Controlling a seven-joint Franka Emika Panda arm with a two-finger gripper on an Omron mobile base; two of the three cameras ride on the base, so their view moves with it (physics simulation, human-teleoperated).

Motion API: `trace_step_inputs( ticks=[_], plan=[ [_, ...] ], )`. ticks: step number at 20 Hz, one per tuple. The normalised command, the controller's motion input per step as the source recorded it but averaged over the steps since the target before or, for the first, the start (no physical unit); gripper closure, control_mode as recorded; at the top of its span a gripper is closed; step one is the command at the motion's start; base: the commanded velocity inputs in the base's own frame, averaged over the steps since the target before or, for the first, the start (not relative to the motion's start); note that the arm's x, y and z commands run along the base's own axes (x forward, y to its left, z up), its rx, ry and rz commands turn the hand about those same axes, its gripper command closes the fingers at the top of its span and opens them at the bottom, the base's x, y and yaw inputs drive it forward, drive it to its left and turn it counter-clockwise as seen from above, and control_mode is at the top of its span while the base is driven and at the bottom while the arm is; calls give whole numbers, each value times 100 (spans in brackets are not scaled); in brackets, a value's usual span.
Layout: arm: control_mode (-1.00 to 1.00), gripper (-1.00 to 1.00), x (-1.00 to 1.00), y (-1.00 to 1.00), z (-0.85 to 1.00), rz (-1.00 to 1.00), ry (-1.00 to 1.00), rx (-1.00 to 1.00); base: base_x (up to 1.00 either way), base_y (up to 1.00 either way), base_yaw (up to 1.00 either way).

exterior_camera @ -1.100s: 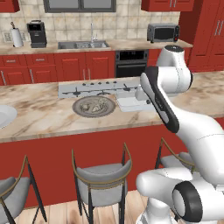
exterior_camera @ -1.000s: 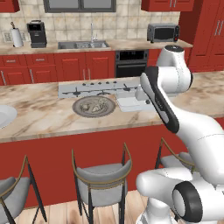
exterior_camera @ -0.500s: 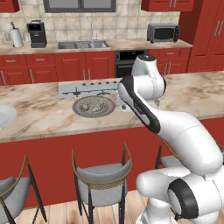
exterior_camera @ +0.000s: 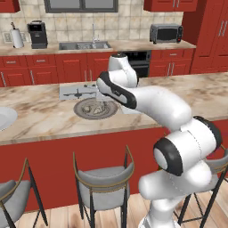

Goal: Place two dumplings into each of the tupperware containers and then place the containers in the fridge.

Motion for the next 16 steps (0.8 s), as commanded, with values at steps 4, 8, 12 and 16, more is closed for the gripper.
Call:
trace_step_inputs(
  ticks=[4, 8, 12, 16],
  plan=[
    [-100, -100, 97, 2, -30, -1, 14, 0, 0, 0, 0],
    [-100, -100, 79, 21, -53, -3, 5, 0, 0, 0, 0],
    [-100, -100, 66, 43, -51, -1, 2, 0, 0, 0, 0],
    [-100, -100, 64, 27, -59, 0, 2, 0, 0, 0, 0]
  ],
)
